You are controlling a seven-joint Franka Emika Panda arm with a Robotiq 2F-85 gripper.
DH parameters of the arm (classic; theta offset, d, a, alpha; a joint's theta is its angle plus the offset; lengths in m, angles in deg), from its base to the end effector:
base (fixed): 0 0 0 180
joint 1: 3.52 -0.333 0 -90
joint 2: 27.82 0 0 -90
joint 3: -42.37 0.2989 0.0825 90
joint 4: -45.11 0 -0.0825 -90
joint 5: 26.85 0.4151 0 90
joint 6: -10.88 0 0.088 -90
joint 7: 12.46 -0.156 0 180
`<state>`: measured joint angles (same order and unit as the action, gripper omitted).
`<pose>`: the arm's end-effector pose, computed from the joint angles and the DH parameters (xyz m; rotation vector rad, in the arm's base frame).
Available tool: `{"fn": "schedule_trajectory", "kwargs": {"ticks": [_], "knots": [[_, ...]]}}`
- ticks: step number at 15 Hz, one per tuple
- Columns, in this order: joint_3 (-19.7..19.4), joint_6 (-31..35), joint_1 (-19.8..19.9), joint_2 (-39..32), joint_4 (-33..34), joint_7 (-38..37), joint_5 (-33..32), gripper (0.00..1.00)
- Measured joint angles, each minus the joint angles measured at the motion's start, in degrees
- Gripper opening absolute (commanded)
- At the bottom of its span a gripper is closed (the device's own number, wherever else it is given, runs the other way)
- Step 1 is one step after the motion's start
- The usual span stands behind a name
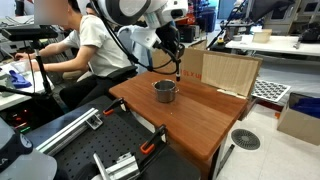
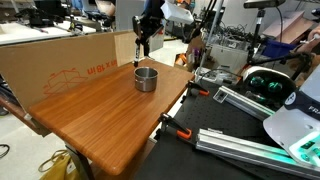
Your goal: Put the black marker inside the silver pot
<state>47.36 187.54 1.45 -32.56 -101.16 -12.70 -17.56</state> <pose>0.5263 -0.0117 0.1980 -3.0018 0.2490 -0.6830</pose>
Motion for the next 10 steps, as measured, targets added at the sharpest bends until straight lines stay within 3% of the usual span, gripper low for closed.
{"fn": "schedule_trajectory", "kwargs": {"ticks": [10], "knots": [[0.89, 6.72, -1.3, 5.17, -8.26, -0.06, -0.65, 0.06]]}}
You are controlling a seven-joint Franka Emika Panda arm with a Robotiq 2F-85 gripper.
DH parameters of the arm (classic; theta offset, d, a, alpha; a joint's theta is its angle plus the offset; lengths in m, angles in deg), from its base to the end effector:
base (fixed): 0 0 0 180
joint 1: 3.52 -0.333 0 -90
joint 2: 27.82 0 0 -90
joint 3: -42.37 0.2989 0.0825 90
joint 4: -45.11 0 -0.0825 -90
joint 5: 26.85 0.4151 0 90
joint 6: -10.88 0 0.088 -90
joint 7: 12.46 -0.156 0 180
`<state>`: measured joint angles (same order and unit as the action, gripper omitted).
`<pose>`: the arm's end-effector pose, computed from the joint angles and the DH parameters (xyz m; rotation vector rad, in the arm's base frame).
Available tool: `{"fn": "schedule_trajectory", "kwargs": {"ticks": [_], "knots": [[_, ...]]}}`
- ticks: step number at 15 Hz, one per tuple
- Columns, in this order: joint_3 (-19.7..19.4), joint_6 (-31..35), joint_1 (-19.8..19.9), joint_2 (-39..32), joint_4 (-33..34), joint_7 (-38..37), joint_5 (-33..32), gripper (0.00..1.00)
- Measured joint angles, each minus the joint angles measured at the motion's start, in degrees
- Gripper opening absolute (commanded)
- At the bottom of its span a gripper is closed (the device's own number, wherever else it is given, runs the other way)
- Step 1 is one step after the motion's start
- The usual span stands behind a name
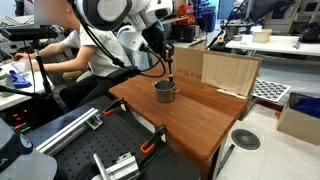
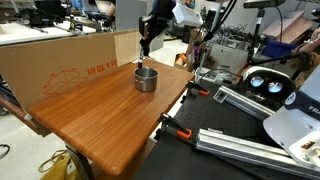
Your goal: Put the black marker inside the silver pot
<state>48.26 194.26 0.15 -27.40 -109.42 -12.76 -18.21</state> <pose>0.4880 0.0042 0.2015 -2.9967 0.1787 -0.7805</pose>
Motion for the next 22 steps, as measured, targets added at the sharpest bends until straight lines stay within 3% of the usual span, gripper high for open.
{"fn": "schedule_trajectory", "kwargs": {"ticks": [9, 10, 11, 18, 22], "knots": [[-5.02, -0.75, 0.74, -0.9, -1.89, 0.09, -7.21, 0.06], [-5.52, -1.32, 0.87, -1.14, -1.76, -0.24, -8.81, 0.48], [-5.98, -2.15, 0.88, -1.26, -1.48, -0.94, -10.49, 0.5], [-7.66, -8.69, 0.45, -1.27, 2.89, -13.3, -25.58, 0.98], [-6.97, -11.09, -0.52, -1.27, 4.31, -19.91, -30.77, 1.0]]}}
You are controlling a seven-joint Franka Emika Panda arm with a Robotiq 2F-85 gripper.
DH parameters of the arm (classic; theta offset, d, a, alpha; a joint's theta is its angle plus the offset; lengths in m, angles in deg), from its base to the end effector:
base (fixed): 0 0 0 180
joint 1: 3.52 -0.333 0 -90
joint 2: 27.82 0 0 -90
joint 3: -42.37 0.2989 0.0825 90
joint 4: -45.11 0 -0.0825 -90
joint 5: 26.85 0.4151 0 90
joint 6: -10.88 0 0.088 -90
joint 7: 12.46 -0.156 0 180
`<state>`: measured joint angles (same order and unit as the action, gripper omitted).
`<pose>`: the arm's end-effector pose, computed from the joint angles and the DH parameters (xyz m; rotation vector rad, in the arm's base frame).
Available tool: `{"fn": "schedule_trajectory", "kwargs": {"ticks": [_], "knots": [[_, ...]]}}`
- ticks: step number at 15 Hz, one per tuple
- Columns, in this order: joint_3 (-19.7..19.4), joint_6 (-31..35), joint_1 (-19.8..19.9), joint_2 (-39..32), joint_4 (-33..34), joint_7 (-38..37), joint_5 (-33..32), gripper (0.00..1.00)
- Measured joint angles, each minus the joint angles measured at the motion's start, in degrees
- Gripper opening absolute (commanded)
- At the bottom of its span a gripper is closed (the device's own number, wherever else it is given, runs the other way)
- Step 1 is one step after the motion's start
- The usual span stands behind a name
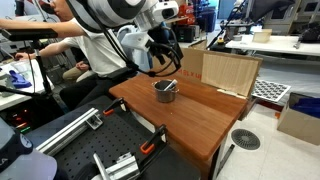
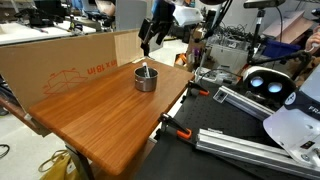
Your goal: Put the black marker inside the silver pot
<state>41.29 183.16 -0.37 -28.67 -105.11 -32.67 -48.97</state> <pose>0.4946 -0.0116 0.1913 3.0166 -0.0805 0.5756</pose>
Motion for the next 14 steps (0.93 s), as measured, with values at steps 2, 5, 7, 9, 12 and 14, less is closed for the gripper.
{"fn": "schedule_trajectory", "kwargs": {"ticks": [2, 5, 7, 9, 12, 14], "knots": [[0.36, -1.2, -0.57, 0.0, 0.32, -1.73, -0.56, 1.0], [1.28, -3.48, -1.08, 0.06, 0.56, -2.21, 0.21, 1.0], [2.16, -4.87, -1.27, 0.44, 0.47, -1.17, 3.03, 1.0], [2.67, -8.02, -2.29, 1.47, 0.45, 2.95, 9.24, 1.0], [3.02, -19.38, -3.65, 5.33, 1.69, 9.97, 17.21, 1.0], [2.74, -29.52, -3.6, 8.24, 3.79, 12.54, 18.19, 1.0]]}}
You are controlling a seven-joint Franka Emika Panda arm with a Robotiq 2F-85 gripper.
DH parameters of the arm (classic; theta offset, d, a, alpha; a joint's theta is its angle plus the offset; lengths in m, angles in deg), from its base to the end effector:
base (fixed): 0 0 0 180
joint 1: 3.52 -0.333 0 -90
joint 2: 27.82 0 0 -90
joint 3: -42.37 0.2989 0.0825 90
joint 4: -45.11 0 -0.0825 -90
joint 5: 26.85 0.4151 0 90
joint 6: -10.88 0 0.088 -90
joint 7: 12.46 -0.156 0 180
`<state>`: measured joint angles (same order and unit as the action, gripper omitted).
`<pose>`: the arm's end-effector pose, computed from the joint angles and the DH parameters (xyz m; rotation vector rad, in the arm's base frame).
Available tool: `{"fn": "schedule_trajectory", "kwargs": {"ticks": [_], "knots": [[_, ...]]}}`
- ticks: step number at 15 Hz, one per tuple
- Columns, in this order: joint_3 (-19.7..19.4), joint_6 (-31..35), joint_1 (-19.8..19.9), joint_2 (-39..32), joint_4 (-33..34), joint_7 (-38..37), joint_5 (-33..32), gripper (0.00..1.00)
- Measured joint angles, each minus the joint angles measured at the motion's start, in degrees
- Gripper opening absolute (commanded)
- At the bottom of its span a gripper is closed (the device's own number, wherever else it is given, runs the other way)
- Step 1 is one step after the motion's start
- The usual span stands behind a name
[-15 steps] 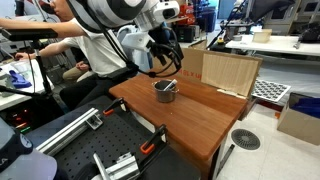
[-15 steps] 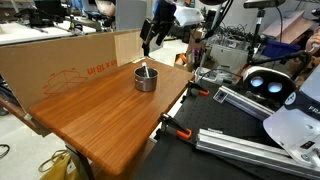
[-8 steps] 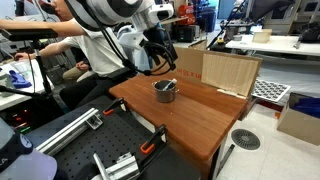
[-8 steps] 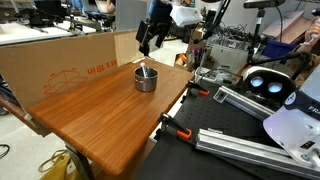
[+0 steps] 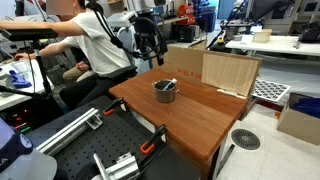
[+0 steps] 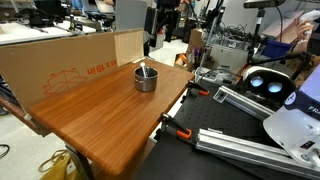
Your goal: Put the black marker inside the silver pot
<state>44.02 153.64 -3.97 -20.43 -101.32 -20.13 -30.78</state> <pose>0.4755 0.0153 0.2307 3.0977 -0.0683 0.1062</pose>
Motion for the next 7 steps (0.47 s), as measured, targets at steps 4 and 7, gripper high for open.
{"fn": "schedule_trajectory", "kwargs": {"ticks": [4, 7], "knots": [[-0.09, -2.37, -0.01, 0.45, 0.34, 0.75, 0.07, 1.0], [-0.08, -2.37, -0.01, 0.43, 0.34, 0.79, 0.07, 1.0]]}}
